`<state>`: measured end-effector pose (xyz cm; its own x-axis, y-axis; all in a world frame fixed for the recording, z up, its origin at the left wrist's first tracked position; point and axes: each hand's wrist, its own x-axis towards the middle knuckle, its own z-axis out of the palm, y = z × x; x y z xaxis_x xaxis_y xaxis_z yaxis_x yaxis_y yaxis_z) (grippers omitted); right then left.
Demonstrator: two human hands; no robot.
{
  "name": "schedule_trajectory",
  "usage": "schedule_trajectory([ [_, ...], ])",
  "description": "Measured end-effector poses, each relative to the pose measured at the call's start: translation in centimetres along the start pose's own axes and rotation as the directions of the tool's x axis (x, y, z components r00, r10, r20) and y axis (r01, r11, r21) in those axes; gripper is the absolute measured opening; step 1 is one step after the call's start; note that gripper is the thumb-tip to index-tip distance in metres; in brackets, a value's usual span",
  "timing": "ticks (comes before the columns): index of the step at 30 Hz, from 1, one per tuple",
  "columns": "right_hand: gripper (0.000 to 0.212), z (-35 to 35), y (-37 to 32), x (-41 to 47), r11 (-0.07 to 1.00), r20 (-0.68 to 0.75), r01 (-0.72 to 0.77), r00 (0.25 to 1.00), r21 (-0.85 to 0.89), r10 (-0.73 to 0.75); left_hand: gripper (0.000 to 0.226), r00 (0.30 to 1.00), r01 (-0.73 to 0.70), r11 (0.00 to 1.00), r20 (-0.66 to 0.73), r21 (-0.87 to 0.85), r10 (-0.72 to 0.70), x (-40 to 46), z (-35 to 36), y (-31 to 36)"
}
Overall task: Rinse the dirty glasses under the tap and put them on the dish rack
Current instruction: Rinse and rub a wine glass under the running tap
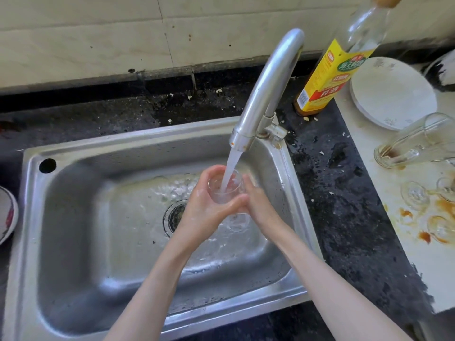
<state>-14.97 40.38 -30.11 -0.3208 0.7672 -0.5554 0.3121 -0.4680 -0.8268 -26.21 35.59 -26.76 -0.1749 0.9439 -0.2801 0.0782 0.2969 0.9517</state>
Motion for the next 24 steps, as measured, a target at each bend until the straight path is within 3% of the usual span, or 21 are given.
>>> schedule_trajectory([
  [2,0.038,-0.6,-0.4,0.3,1.000,-0.073,-0.004,0.997,0.021,0.005,0.052,0.998,-0.047,0.997,-0.039,0.054,0.050,0.0,0.1,-0.3],
  [5,0.017,-1.8,-1.3,0.7,0.916,-0.070,-0.068,0.992,0.396,0.104,0.051,0.990,-0.106,0.990,-0.088,0.097,0.114,0.1,-0.1,-0.4],
  [8,0.036,-3.3,-2.1,1.6,0.707,-0.106,-0.031,0.983,0.706,0.148,0.054,0.987,-0.122,0.982,-0.086,0.143,0.135,0.1,-0.3,-0.2],
  [10,0.033,-4.0,-3.2,1.8,0.598,-0.132,0.000,0.976,0.802,0.176,0.056,0.987,-0.126,0.978,-0.079,0.166,0.141,0.0,-0.4,-0.3],
  [13,0.015,-4.6,-4.6,1.8,0.549,-0.122,-0.008,0.972,0.836,0.201,0.057,0.986,-0.118,0.976,-0.097,0.181,0.137,-0.2,-0.3,-0.4],
  [24,0.021,-5.8,-6.9,1.2,0.547,-0.063,-0.106,0.958,0.831,0.281,0.057,0.988,-0.118,0.968,-0.068,0.222,0.136,-0.4,-0.5,1.1],
])
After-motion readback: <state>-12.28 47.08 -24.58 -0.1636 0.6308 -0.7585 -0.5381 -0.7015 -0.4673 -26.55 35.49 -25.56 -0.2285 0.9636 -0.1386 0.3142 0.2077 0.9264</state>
